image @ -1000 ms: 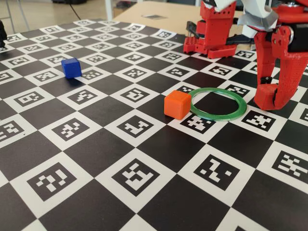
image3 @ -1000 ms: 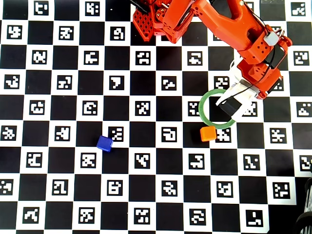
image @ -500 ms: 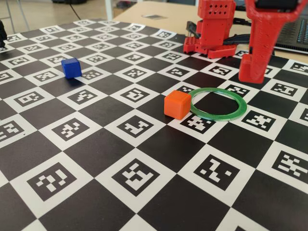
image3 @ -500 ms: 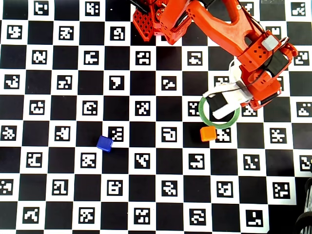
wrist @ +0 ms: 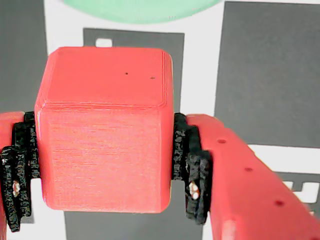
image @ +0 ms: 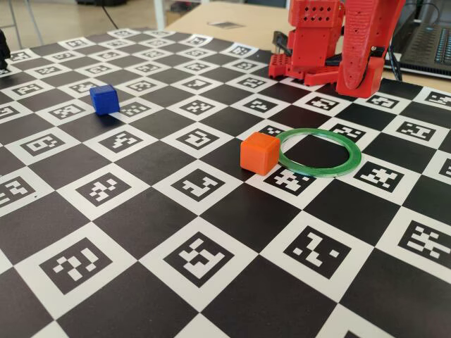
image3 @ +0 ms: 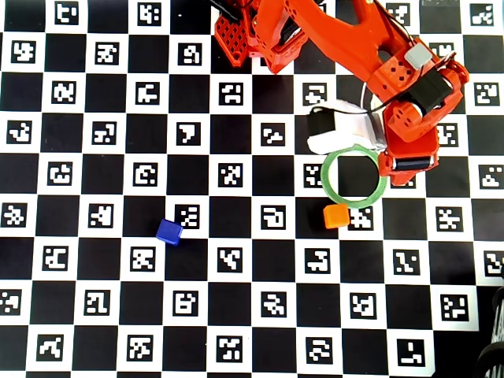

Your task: Grab the red cube then put it in the green circle then put the blue cube on top and finally the orange cube on top

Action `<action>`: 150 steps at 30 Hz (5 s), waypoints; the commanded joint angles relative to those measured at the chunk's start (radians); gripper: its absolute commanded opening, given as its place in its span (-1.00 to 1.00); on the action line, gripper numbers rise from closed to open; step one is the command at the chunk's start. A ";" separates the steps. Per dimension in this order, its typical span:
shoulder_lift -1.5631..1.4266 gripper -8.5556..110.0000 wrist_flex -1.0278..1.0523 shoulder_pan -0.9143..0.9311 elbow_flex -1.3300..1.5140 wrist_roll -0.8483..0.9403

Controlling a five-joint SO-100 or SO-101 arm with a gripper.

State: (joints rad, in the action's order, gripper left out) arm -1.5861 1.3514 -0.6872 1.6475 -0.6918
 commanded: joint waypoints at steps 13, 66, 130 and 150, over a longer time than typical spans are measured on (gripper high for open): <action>-0.061 -0.70 -0.215 0.057 0.179 0.034; 0.011 -0.70 -0.391 0.100 0.359 0.209; -0.126 -0.30 -0.236 0.084 0.305 0.209; -0.354 -0.32 0.166 0.672 0.058 0.706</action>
State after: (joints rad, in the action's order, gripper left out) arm -1.8484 1.5140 -0.1534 1.7779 -0.0813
